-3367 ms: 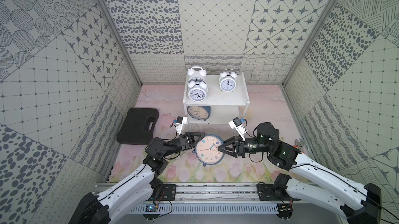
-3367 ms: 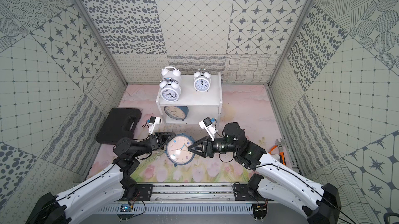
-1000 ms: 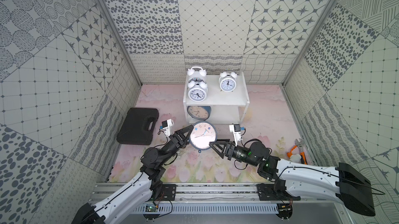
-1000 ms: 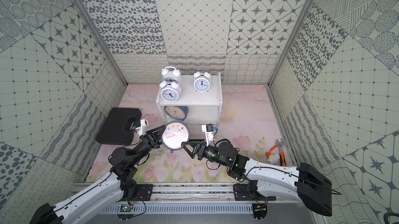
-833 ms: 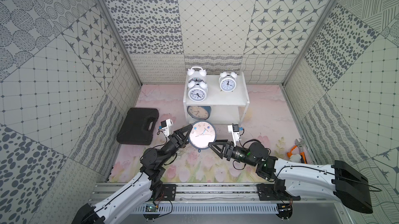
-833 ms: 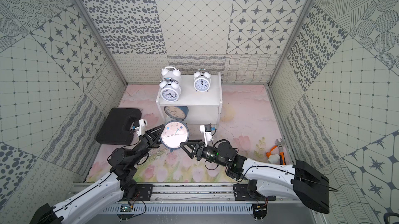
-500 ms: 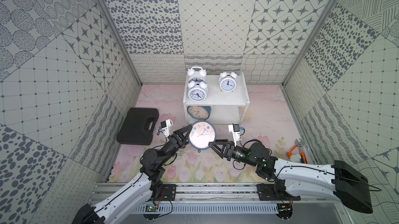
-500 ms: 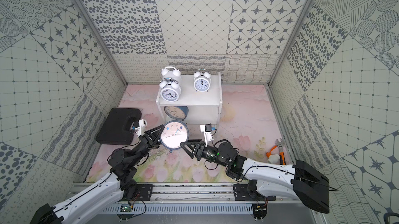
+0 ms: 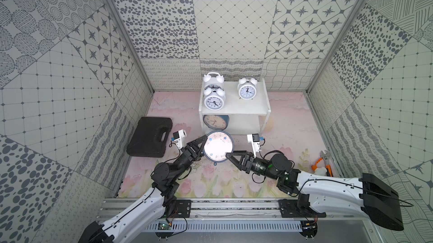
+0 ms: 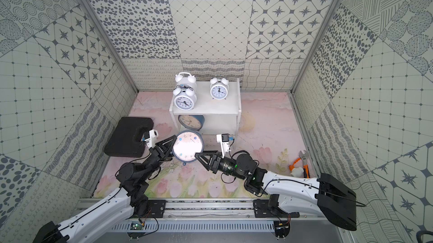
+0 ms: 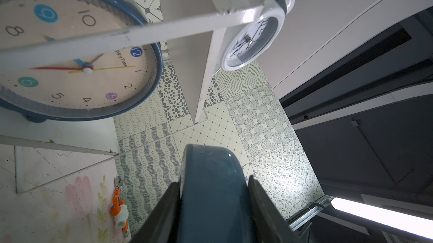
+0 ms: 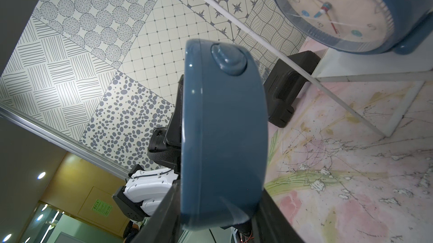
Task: Place the alarm clocks on the shelf by style
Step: Place the alarm on the shelf.
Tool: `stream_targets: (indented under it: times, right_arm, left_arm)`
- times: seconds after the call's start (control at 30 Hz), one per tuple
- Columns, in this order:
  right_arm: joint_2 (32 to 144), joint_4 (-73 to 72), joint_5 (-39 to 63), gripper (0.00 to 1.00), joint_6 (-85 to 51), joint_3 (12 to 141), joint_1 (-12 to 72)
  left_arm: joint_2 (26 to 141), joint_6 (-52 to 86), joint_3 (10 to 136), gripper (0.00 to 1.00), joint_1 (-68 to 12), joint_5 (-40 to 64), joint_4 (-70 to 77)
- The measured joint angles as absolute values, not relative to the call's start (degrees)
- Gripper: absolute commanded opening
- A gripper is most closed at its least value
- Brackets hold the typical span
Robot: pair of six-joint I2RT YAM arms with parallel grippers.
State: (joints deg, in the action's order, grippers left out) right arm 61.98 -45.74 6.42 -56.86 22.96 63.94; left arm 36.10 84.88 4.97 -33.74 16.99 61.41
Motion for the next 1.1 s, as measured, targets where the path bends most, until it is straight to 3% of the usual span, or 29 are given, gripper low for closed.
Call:
stream_targets:
  times: [0.07,0.23,0.3,0.5,0.83,1.1]
  right_arm:
    - [61.98,-45.67,6.63,0.32,-56.86,23.03,63.94]
    - [61.36,-42.28,7.09,0.25,-56.01,24.53,63.94]
    - [60.2,-40.21,6.94,0.19,-54.59,24.93,63.94]
    - [54.68,-30.92,5.8,0.16,-50.81,25.82,63.94]
    - [45.56,-6.87,1.74,0.11,-42.94,32.23,63.94]
    - [38.35,14.35,-10.98,0.12,-30.5,38.85,63.94]
  left_arm:
    - [35.83,84.86,4.78,0.28,-33.74,16.99,61.39]
    - [34.37,84.49,4.21,0.59,-33.74,16.27,60.55]
    - [33.54,83.99,3.84,0.63,-33.74,16.19,58.72]
    - [29.34,82.26,3.73,0.75,-33.74,15.53,49.93]
    - [22.74,77.23,9.85,0.82,-33.74,13.26,29.61]
    - [21.37,68.64,22.7,0.81,-33.74,6.79,2.2]
